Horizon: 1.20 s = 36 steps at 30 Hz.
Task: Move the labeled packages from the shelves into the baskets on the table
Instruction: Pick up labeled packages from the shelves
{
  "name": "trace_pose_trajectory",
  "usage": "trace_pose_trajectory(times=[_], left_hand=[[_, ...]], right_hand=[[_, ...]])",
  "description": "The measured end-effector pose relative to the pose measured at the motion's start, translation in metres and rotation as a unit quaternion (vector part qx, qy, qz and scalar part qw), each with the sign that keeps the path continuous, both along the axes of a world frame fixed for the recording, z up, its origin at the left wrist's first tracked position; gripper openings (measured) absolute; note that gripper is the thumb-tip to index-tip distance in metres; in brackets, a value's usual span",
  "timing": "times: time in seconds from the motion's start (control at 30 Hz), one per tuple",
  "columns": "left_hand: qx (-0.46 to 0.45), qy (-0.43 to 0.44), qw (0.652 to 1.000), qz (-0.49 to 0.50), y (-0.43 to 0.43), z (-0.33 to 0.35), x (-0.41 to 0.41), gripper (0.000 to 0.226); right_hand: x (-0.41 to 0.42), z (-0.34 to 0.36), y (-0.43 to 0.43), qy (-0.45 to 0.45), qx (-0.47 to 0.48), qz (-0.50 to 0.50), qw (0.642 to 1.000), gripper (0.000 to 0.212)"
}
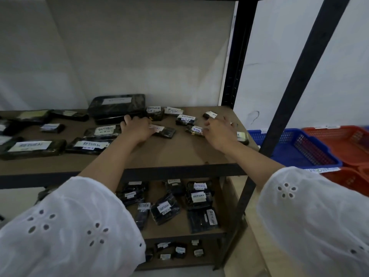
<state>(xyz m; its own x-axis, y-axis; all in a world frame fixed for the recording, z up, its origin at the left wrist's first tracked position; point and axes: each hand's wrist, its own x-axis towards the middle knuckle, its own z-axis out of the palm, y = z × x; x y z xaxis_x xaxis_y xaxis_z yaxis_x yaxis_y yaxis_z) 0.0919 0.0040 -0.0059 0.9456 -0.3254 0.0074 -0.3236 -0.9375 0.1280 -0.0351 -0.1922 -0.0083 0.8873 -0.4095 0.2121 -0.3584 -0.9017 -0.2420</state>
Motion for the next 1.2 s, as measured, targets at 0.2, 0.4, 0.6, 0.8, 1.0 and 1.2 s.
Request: trace_pose_trajectory(times=[0.2,0.4,0.6,0.8,1.0,1.2], left_hand=[[-0.075,0.026,0.997,0.003,0.007,0.008,0.0,0.067],[-0.367,0.073,0.927,-0.012,0.022,0.006,-0.017,0.044],[-0.51,0.113,0.853,0.012,0.033,0.008,-0.044,0.038],[-0.651,0.153,0.736,0.108,0.047,0.018,-0.091,0.029],[-0.706,0.137,0.681,0.134,0.05,0.019,-0.17,0.03],[-0.743,0.135,0.637,0.155,0.017,-0.003,-0.283,0.032]], right_hand=[[0.008,-0.004,-0.004,0.065,-0.037,-0.008,0.997,0.043],[0.013,-0.008,0.0,0.052,-0.02,-0.002,0.998,0.046],[0.006,-0.009,0.007,-0.095,0.078,0.015,0.992,0.03],[-0.024,0.003,0.024,-0.217,0.414,0.104,0.878,0.029],[-0.096,0.006,0.023,-0.144,0.632,0.183,0.739,0.016],[-0.193,0.001,-0.016,-0.092,0.639,0.216,0.733,0.012]])
